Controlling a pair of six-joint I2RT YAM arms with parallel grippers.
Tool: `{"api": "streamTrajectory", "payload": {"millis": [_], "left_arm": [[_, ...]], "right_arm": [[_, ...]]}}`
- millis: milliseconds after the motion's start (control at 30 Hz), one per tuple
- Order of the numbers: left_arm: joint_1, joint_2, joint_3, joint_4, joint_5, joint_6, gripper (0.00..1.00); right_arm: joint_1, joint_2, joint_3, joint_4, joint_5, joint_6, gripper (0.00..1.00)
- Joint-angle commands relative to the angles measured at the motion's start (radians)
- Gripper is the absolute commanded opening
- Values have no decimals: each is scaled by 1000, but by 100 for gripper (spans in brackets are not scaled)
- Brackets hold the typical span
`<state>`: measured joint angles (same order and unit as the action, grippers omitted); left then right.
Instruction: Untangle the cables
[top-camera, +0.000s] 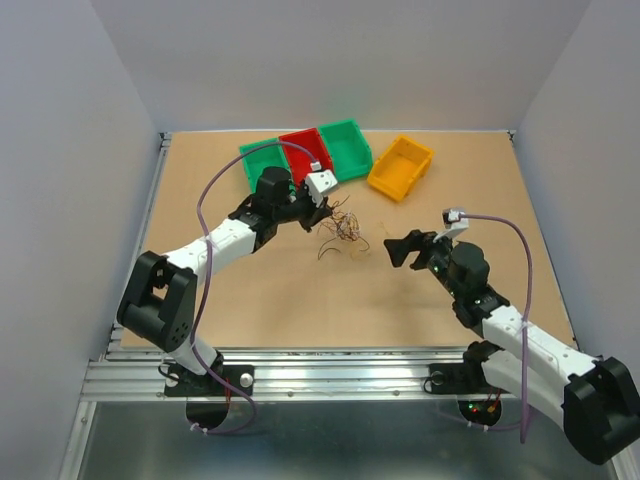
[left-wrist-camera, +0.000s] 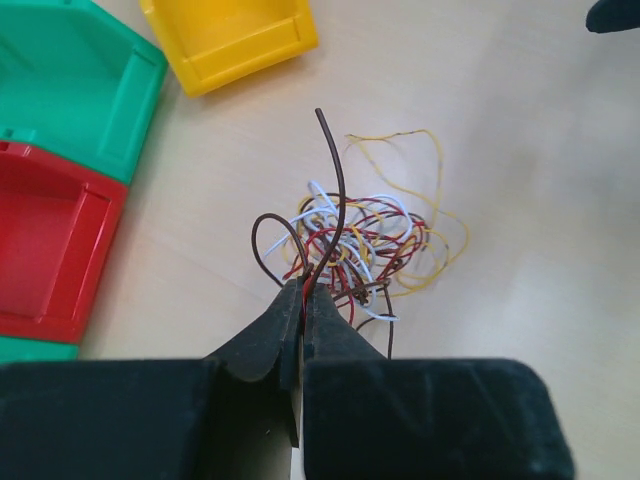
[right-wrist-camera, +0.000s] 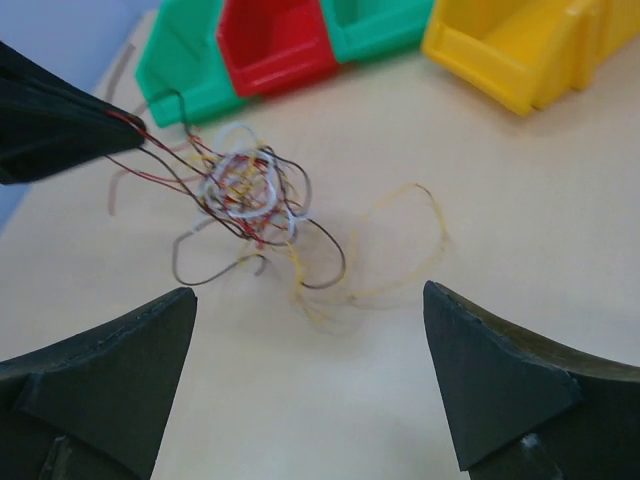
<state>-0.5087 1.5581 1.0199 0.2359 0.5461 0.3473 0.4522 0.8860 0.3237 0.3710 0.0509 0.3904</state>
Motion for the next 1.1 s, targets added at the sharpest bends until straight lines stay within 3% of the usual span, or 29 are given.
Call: {"api": "streamTrajectory", "payload": {"millis": [0, 133, 300, 600, 667, 767, 800, 833, 867, 933, 967, 1033, 1067], "left_arm": [[-2, -62, -21, 25, 90, 28, 0], [-20, -70, -26, 14, 121, 42, 0], [-48, -98, -35, -3, 132, 62, 0], [-59, -101, -29, -24, 175, 59, 0], [-59, -101, -27, -32, 190, 62, 0], [-57, -107, -23, -43, 204, 64, 0], [-56, -113, -26, -44, 198, 68, 0], [-56, -116, -29, -43, 189, 73, 0], [-57, -119, -32, -41, 184, 79, 3], [-56, -122, -52, -32, 201, 113, 28], [-56, -121, -61, -29, 212, 122, 49], [-57, -102, -61, -29, 232, 142, 68], [-59, -93, -60, -29, 235, 144, 69]], "right_arm": [[2, 4, -60, 284, -105, 109, 100], [2, 145, 12, 296, -244, 74, 90], [8, 341, 67, 460, -353, 73, 89], [69, 636, 208, 580, -306, 35, 89], [82, 698, 251, 580, -302, 27, 81], [97, 760, 287, 582, -356, 28, 51], [97, 765, 287, 583, -374, 36, 32], [98, 763, 281, 600, -373, 41, 25], [101, 757, 269, 612, -364, 45, 18], [102, 720, 223, 641, -341, 45, 7], [103, 700, 207, 648, -336, 45, 7], [103, 648, 163, 663, -333, 48, 6], [105, 633, 147, 667, -333, 51, 6]]}}
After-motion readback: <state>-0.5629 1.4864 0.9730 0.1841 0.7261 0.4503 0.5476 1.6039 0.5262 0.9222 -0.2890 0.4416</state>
